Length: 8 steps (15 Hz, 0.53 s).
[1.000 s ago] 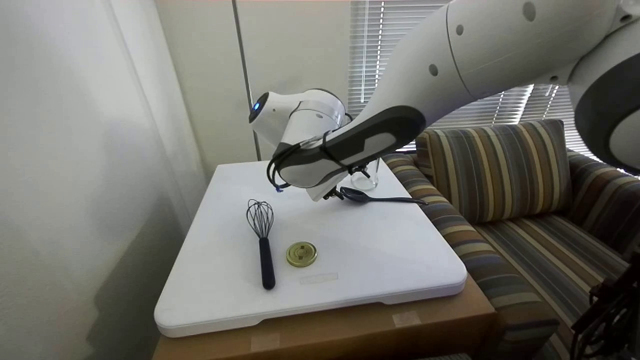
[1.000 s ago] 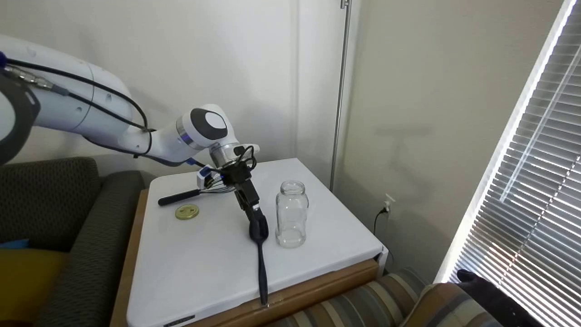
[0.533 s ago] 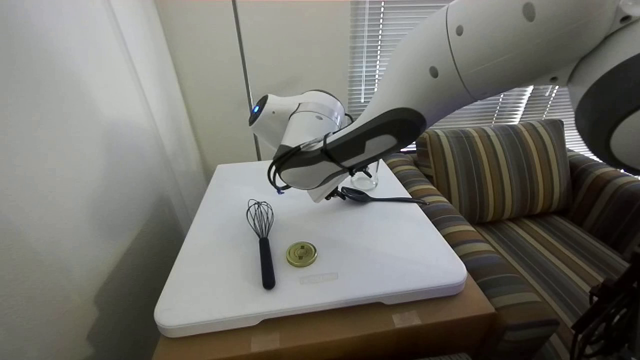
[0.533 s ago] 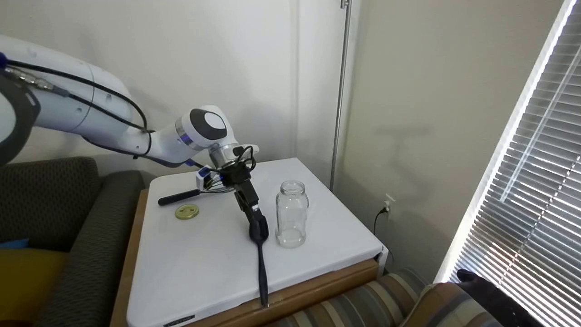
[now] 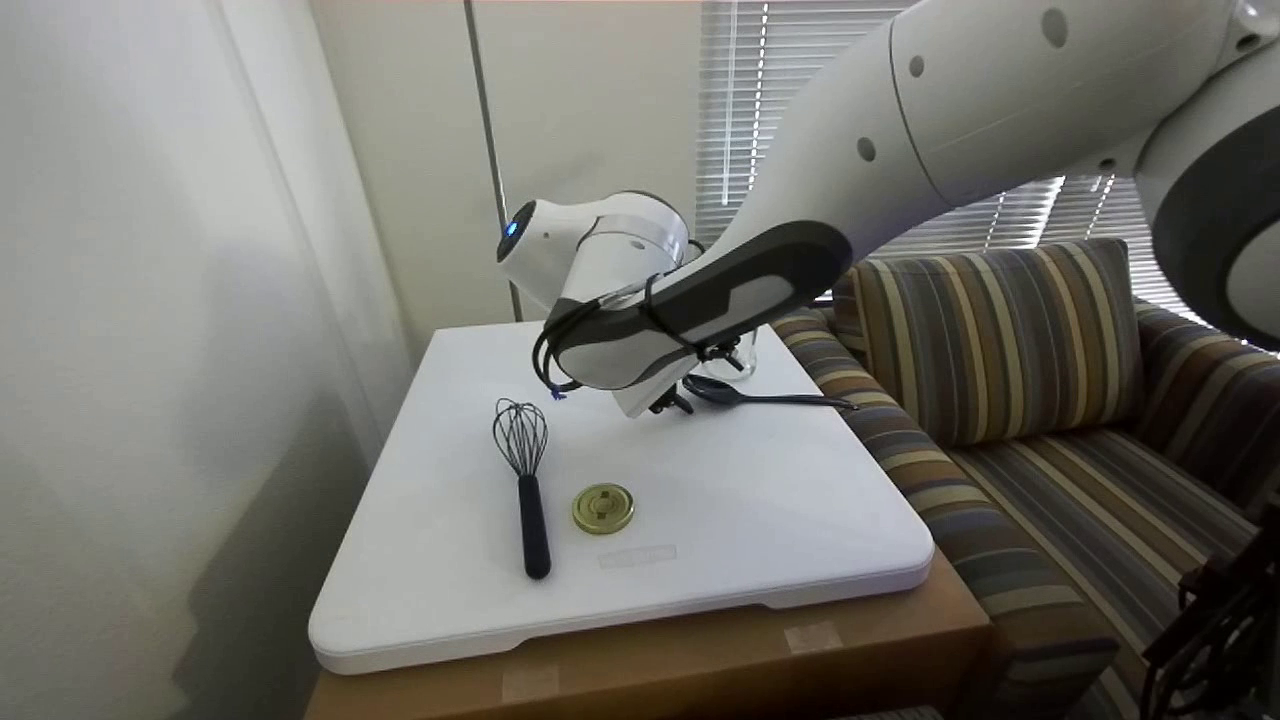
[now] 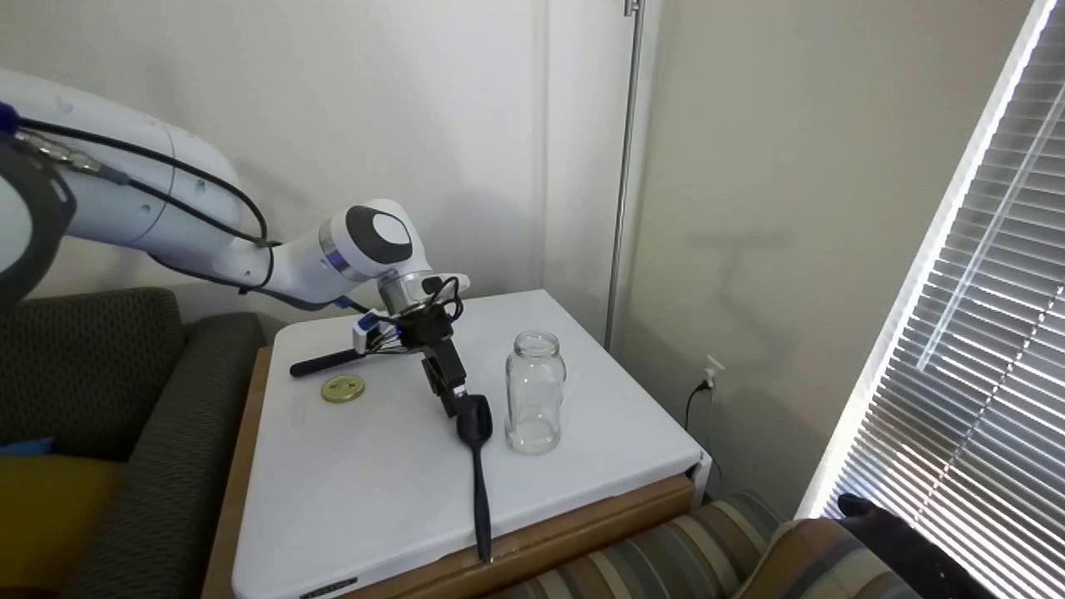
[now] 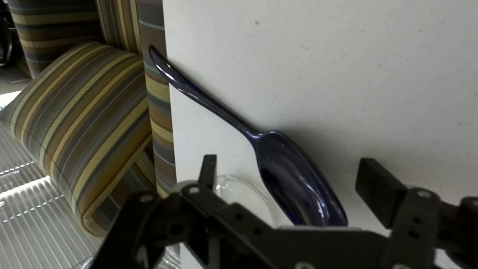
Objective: Put the spoon in the glass jar
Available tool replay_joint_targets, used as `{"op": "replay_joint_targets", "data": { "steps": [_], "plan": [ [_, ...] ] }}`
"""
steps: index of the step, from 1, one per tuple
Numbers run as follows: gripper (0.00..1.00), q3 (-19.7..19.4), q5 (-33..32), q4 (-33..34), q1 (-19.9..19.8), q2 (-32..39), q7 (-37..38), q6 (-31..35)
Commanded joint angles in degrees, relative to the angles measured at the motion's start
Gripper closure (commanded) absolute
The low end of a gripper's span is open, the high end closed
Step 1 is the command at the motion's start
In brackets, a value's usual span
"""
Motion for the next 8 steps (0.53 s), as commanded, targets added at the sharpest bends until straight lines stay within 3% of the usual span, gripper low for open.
{"op": "replay_joint_targets", "data": {
  "steps": [1,3,8],
  "plan": [
    [0.04,1.5,-0.4,-0.5,-1.2,0.0,-0.2,-0.2],
    [0.0,1.5,-0.4,-0.7,-1.4,0.0,-0.1,0.1],
    [0.02,1.5,-0.7,-1.1,-1.5,0.0,0.3,1.8]
  ]
}}
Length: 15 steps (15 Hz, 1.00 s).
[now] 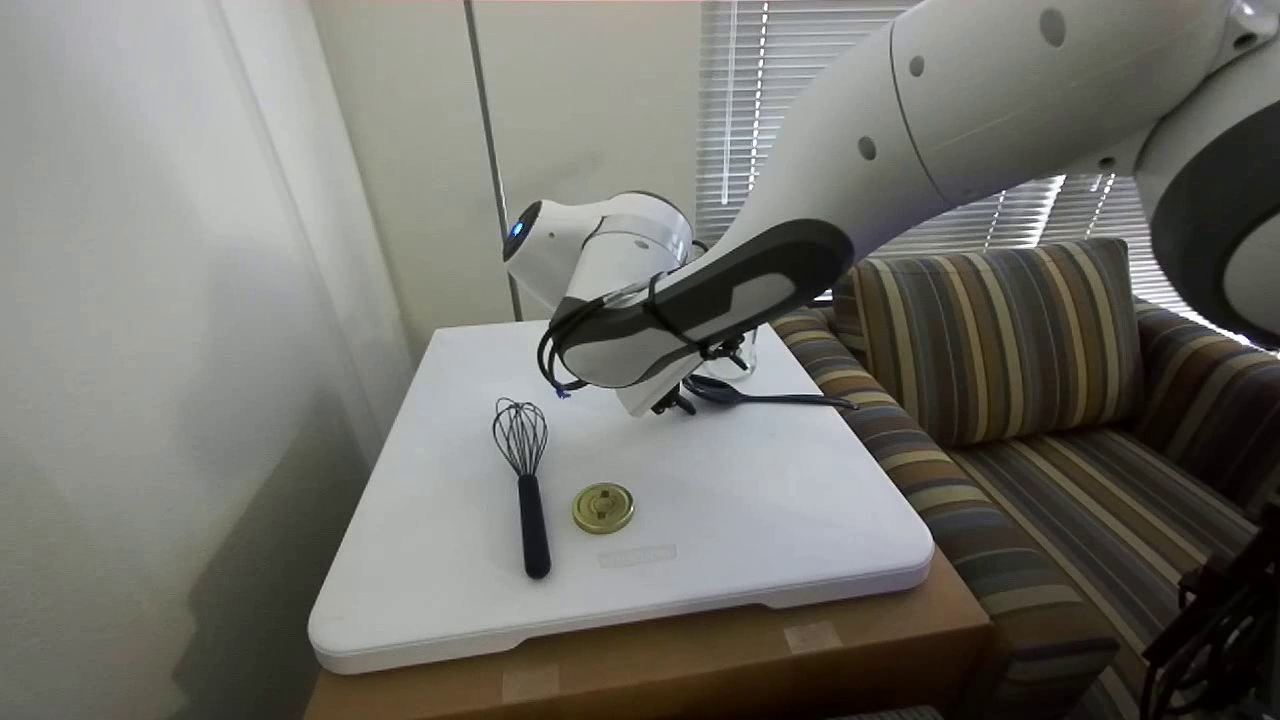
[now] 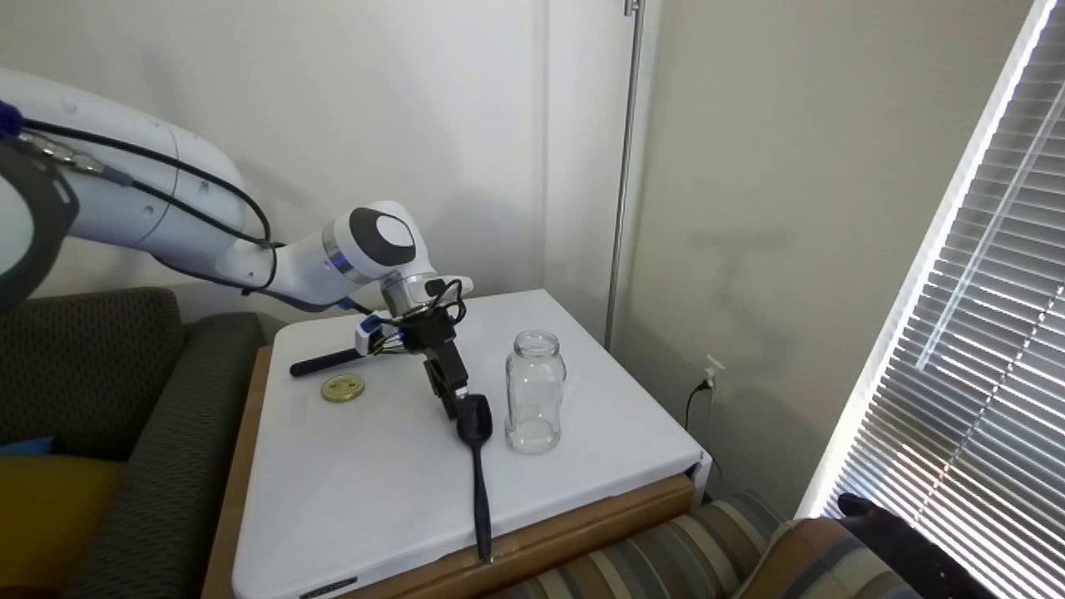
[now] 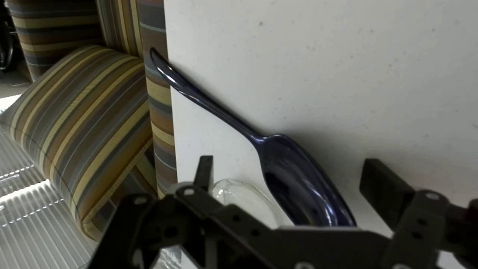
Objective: Put the spoon in the glass jar
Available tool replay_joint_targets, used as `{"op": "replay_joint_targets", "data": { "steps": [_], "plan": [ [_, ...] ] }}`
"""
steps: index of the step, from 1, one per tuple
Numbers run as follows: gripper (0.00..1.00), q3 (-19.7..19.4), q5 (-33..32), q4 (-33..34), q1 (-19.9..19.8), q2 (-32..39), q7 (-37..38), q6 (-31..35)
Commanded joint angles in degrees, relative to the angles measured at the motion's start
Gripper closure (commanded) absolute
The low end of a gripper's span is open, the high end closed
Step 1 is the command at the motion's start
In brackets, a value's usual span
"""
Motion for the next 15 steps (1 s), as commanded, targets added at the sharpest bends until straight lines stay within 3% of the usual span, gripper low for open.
{"op": "replay_joint_targets", "data": {
  "steps": [1,8,12,15],
  "plan": [
    [0.06,1.3,-0.8,-0.8,-1.0,0.0,0.4,2.2],
    [0.1,1.0,-1.2,-1.2,-0.9,0.0,1.6,5.6],
    [0.19,0.8,-1.6,-1.4,-0.8,0.0,2.4,7.7],
    [0.2,0.6,-1.9,-1.6,-0.8,0.0,2.9,8.8]
  ]
}}
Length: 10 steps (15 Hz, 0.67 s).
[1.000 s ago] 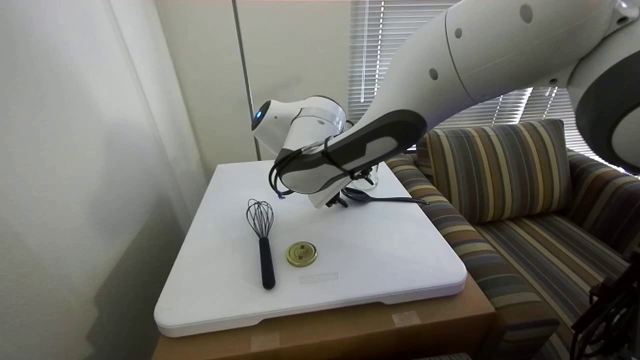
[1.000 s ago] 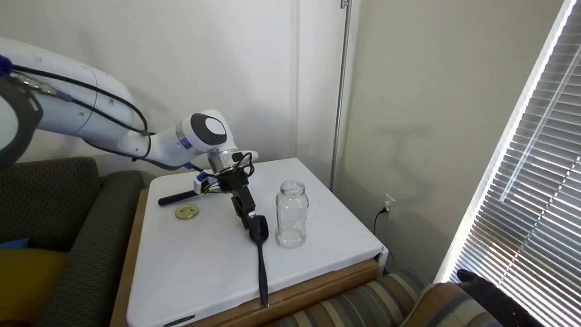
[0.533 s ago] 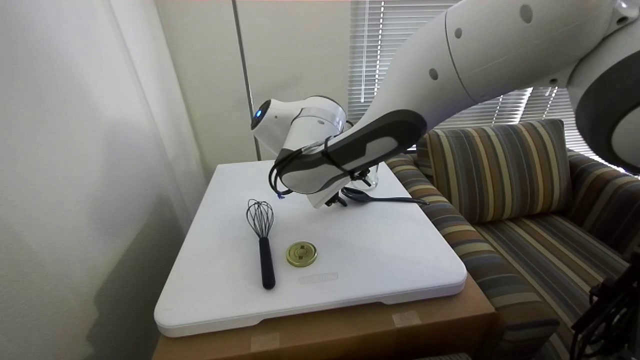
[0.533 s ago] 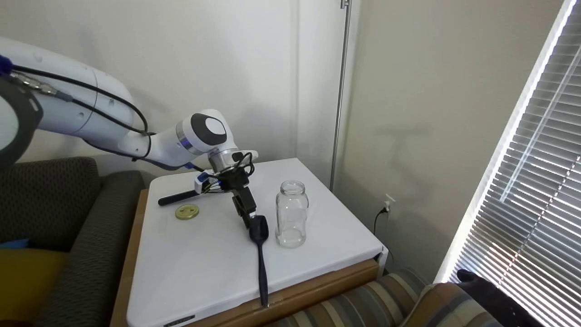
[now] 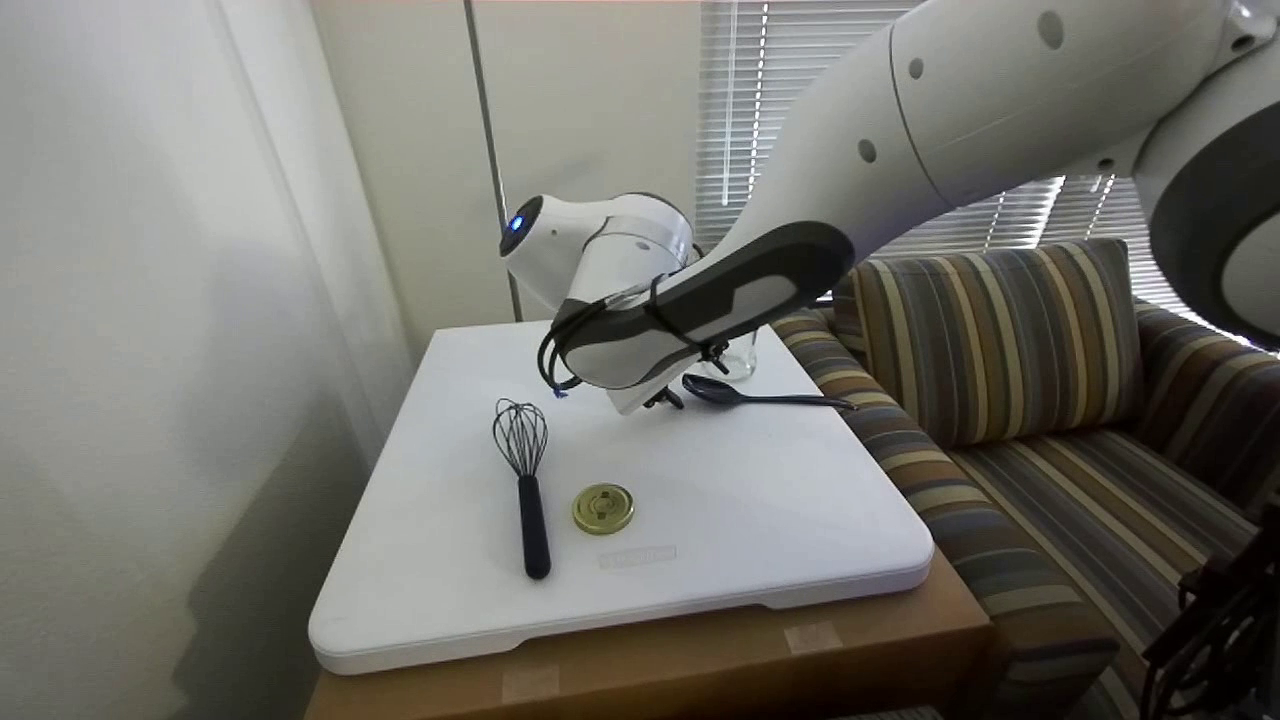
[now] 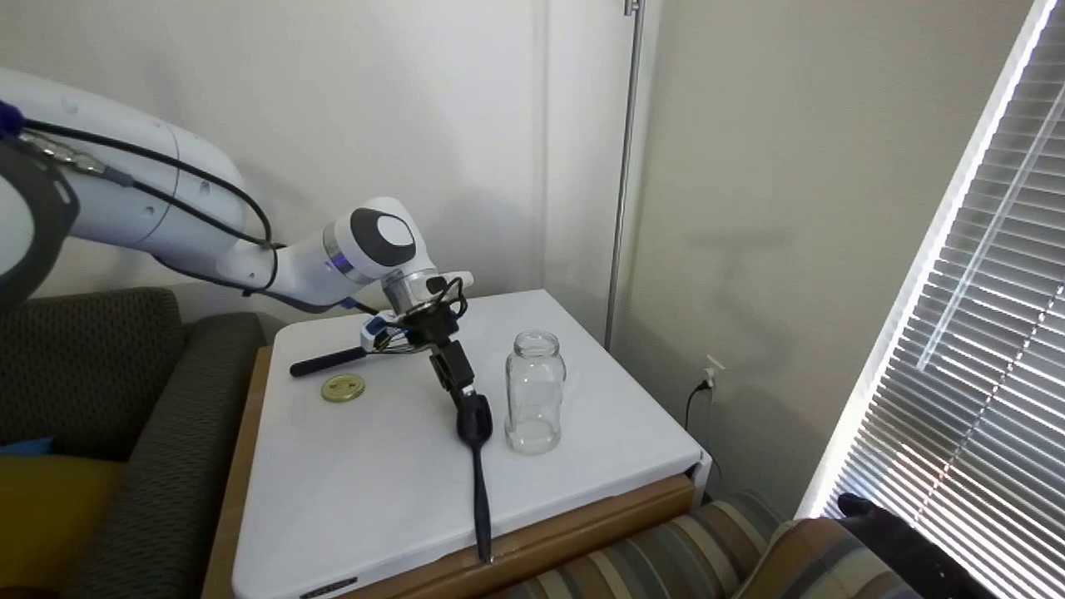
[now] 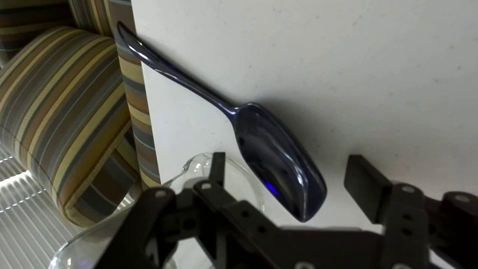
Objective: Put the spoon in the glass jar
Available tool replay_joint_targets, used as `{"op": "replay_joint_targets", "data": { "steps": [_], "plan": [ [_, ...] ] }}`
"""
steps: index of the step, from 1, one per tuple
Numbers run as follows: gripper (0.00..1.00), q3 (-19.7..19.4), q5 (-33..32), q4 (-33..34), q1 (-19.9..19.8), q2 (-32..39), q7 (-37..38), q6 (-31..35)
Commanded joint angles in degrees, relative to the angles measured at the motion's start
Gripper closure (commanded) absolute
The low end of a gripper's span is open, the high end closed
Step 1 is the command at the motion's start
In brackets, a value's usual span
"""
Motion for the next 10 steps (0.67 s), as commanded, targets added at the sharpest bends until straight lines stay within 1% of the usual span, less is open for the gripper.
{"op": "replay_joint_targets", "data": {
  "steps": [1,2,4,5,6,9,10],
  "plan": [
    [0.25,0.5,-1.4,-1.6,-0.7,0.0,1.4,3.8],
    [0.28,0.4,-1.6,-1.6,-0.6,0.0,1.7,4.0],
    [0.36,0.3,-1.7,-1.8,-0.6,0.0,2.3,4.5],
    [0.44,0.3,-1.7,-1.7,-0.7,0.0,2.5,4.7],
    [0.49,0.2,-1.8,-1.9,-0.7,0.0,2.9,5.0],
    [0.5,0.2,-1.8,-2.1,-0.7,0.0,3.4,5.5],
    [0.59,0.2,-1.8,-2.1,-0.7,0.0,3.5,5.7]
  ]
}}
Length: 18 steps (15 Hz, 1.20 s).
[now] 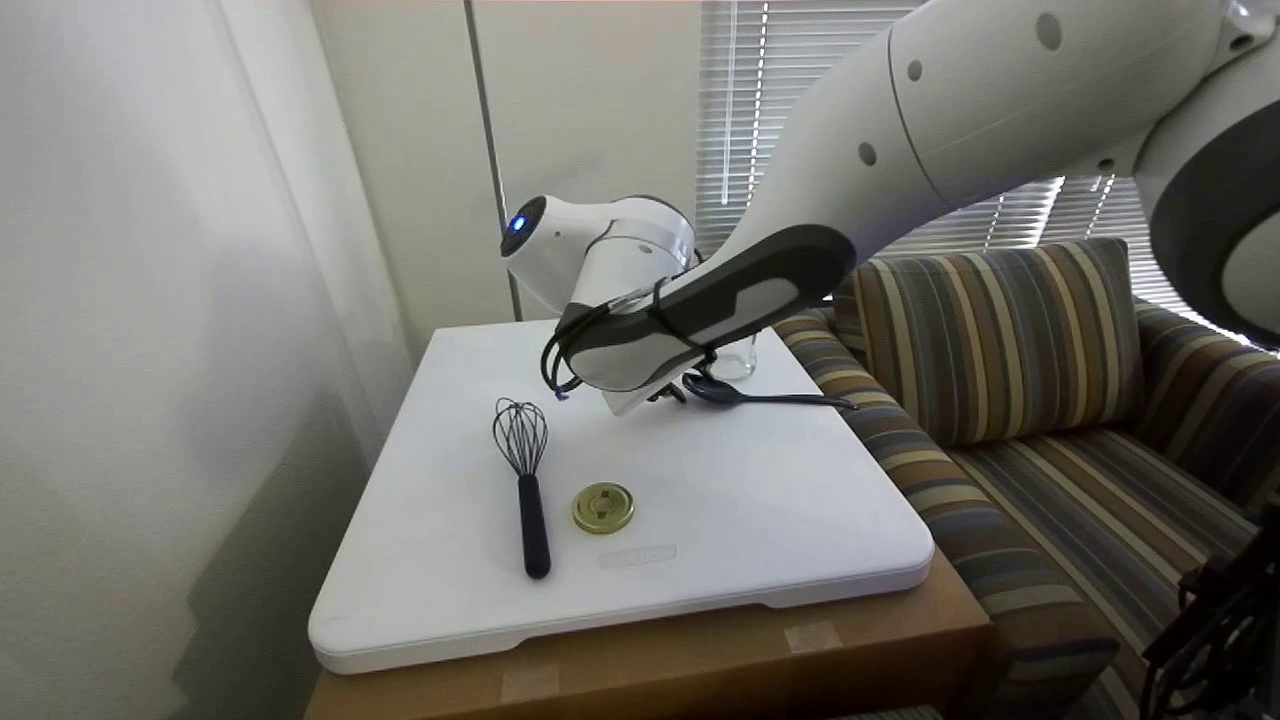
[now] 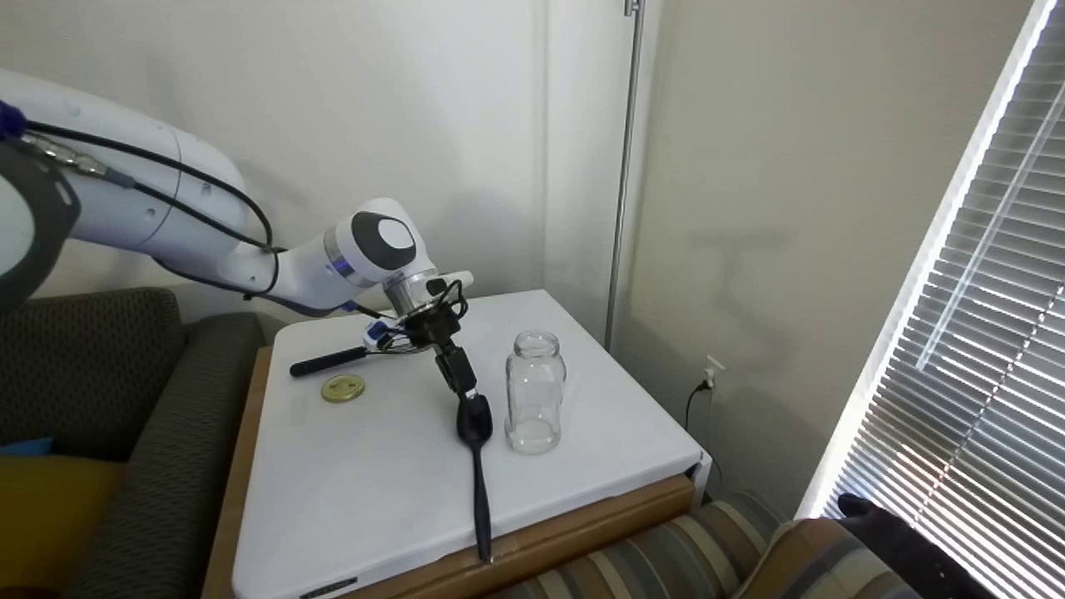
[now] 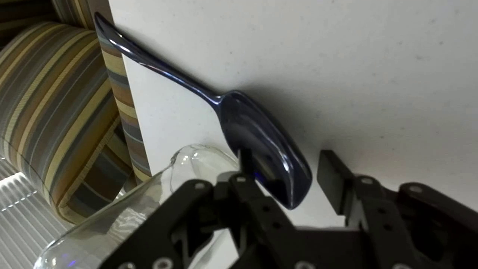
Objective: Put the spoon in the glass jar
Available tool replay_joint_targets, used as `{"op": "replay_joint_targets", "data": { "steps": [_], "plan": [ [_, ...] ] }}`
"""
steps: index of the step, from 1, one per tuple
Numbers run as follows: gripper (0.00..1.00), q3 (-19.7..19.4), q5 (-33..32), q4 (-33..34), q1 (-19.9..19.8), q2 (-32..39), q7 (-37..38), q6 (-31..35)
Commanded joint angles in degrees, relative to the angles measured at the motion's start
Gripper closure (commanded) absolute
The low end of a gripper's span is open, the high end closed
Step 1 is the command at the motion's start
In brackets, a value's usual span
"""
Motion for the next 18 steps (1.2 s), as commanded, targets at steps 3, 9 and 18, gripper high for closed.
{"op": "replay_joint_targets", "data": {
  "steps": [3,9,18],
  "plan": [
    [0.88,0.4,-1.2,-1.7,-0.7,0.0,1.1,3.1],
    [0.97,0.6,-1.3,-1.4,-0.6,-0.1,0.9,2.9],
    [0.98,0.8,-0.9,-0.1,-0.1,-0.1,0.2,0.2]
  ]
}}
